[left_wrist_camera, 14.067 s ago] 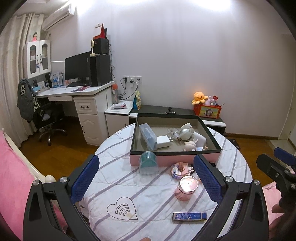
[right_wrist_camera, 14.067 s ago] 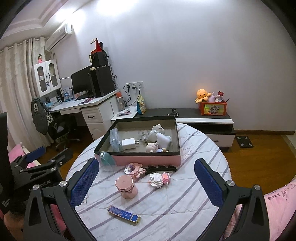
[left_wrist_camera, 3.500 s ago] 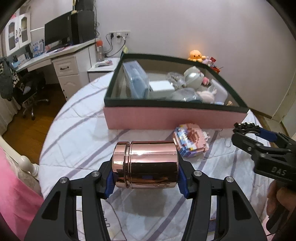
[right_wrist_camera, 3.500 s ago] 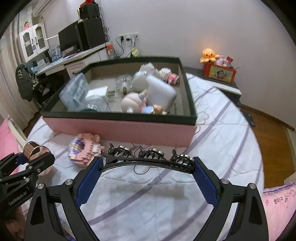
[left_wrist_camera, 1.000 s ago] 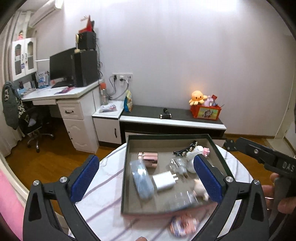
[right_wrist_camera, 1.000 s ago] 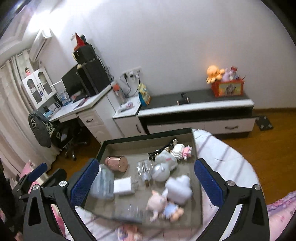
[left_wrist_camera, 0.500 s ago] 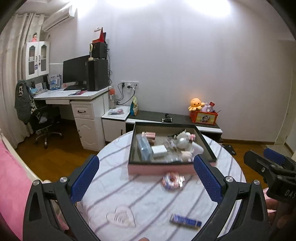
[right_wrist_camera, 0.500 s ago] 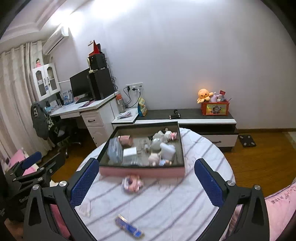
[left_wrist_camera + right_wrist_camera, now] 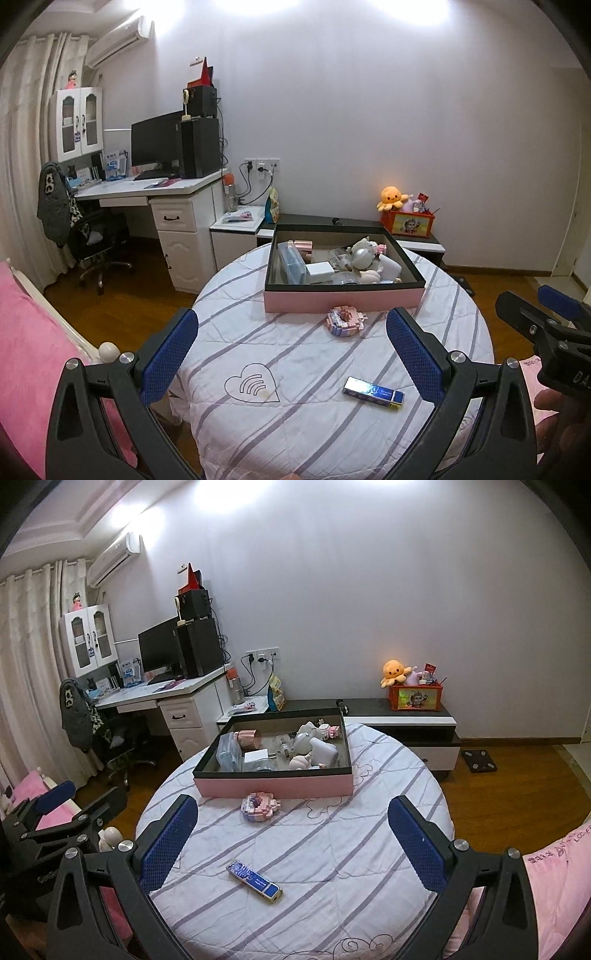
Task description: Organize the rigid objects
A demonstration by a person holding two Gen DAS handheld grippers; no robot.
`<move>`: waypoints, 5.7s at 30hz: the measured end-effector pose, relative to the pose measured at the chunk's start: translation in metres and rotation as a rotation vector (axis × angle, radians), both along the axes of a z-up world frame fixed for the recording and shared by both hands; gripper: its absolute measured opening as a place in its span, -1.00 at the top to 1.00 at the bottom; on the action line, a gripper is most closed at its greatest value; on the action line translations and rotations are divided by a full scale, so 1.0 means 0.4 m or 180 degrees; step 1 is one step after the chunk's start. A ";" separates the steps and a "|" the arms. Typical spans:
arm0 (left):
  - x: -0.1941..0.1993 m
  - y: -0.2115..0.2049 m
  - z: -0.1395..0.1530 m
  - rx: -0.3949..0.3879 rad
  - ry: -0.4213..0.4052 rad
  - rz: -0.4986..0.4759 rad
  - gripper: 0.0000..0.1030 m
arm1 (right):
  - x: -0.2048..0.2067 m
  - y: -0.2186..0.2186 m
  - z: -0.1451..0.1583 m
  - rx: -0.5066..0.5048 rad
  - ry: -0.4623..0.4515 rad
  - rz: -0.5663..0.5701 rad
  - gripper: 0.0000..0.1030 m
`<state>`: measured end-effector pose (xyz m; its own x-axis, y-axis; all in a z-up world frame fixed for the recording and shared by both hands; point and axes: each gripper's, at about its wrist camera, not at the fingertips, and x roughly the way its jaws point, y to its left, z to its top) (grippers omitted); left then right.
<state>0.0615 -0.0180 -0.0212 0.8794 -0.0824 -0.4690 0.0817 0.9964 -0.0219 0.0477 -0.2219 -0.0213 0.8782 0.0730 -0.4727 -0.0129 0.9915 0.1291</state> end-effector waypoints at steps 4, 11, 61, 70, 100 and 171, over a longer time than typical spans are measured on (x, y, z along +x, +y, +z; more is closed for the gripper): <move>-0.002 0.000 0.000 0.0002 0.0002 0.0009 -1.00 | 0.000 0.004 0.001 -0.0010 0.0001 0.0010 -1.00; 0.017 0.006 -0.006 -0.0012 0.0047 0.0042 -1.00 | 0.015 0.014 -0.007 -0.0052 0.0068 0.0042 -1.00; 0.338 -0.089 -0.330 0.0137 0.1055 -0.0104 -1.00 | 0.357 0.045 -0.389 -0.0412 0.1203 0.0919 0.60; 0.426 -0.137 -0.363 0.0139 0.1163 -0.0197 -1.00 | 0.407 -0.005 -0.382 -0.0326 0.1200 0.0773 0.60; 0.459 -0.153 -0.310 -0.0026 0.1057 -0.0493 -0.04 | 0.431 -0.037 -0.316 -0.0219 0.1040 0.0653 0.60; 0.598 -0.027 -0.030 -0.0064 0.0277 -0.0209 -1.00 | 0.707 -0.050 -0.070 0.0321 0.0509 0.0286 -1.00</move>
